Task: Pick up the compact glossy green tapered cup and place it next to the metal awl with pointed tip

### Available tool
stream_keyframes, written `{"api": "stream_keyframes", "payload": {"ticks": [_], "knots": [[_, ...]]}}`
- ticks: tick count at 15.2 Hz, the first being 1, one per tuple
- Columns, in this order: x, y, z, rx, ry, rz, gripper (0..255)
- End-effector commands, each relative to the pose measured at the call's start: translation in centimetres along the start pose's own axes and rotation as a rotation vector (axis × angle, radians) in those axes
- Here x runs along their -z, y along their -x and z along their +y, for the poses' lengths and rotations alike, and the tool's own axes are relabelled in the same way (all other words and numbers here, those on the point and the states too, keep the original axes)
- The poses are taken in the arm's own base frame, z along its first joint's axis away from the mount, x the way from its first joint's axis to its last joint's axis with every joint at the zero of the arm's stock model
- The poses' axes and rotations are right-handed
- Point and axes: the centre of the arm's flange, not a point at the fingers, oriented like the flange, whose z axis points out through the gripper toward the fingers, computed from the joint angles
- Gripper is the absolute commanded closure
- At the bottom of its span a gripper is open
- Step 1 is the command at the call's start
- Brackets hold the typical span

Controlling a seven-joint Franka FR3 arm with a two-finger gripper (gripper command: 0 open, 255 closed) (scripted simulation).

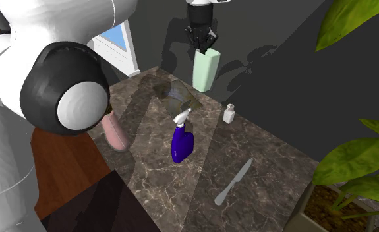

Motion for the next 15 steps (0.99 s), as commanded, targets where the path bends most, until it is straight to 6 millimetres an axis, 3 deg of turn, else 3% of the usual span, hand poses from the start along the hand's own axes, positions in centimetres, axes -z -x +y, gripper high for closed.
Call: {"api": "stream_keyframes", "payload": {"ticks": [1, 15], "knots": [[0.0, 1.2, -2.4, -0.002, 0.000, 0.000, 255], [0.7, 9.3, -19.0, -0.002, 0.000, 0.000, 255]]}}
